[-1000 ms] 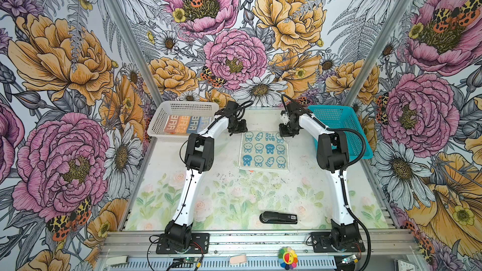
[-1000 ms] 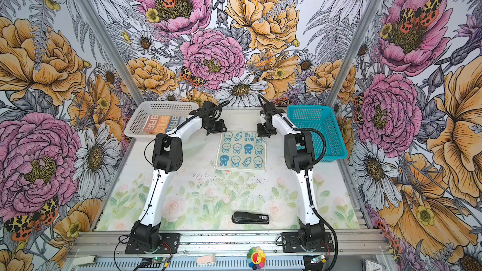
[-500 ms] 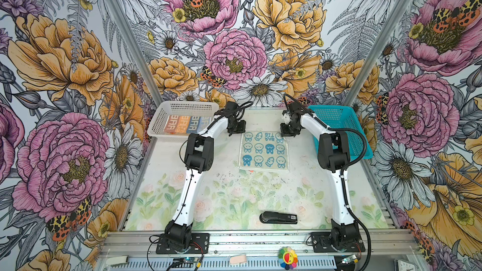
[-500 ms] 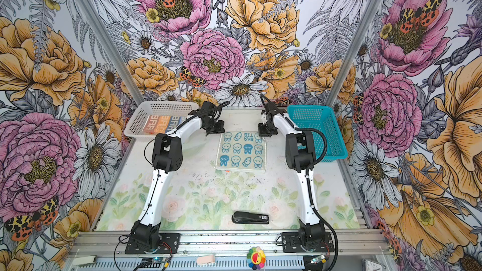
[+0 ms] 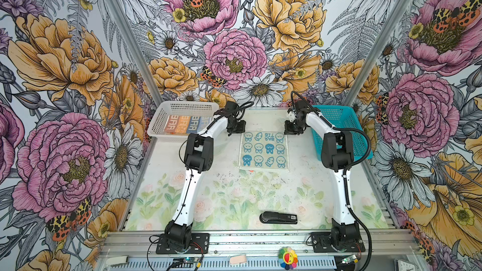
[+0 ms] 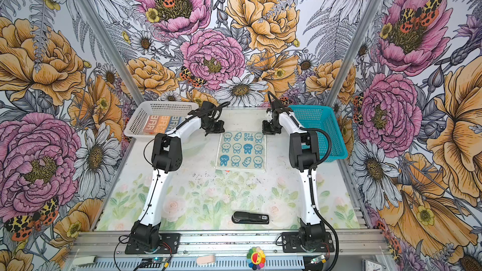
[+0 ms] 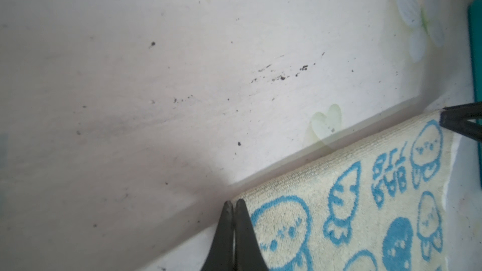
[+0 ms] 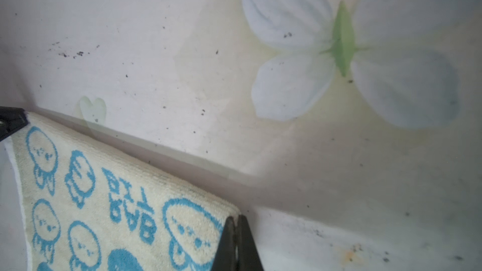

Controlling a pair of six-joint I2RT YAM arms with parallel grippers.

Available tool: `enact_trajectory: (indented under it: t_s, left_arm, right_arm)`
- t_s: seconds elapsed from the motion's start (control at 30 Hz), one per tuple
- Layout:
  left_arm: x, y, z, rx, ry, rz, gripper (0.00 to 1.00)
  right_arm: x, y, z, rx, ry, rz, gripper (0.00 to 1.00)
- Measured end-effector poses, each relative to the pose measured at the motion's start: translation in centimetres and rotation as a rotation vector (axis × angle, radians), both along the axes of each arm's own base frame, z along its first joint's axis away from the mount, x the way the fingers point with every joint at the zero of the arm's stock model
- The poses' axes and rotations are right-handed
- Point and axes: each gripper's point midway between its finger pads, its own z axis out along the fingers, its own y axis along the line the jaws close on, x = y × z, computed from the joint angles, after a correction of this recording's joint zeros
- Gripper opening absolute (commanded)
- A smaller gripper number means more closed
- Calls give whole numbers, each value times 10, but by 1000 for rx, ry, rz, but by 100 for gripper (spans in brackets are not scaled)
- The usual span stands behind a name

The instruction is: Fold and stack the towels

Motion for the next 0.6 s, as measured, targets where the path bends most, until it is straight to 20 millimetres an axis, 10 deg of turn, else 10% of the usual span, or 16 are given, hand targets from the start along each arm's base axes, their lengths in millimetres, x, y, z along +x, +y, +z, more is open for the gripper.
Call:
enact_trajectory:
  t_s: [0.37,0.6]
  left_arm:
    - [-15,7,69,-10,-84,-20,0]
    - [-38,12,61,23,-46,-35,0]
  right_arm:
    - [-19,5,42,45,-32,16,0]
    - [-44,6,45,66,2,25,0]
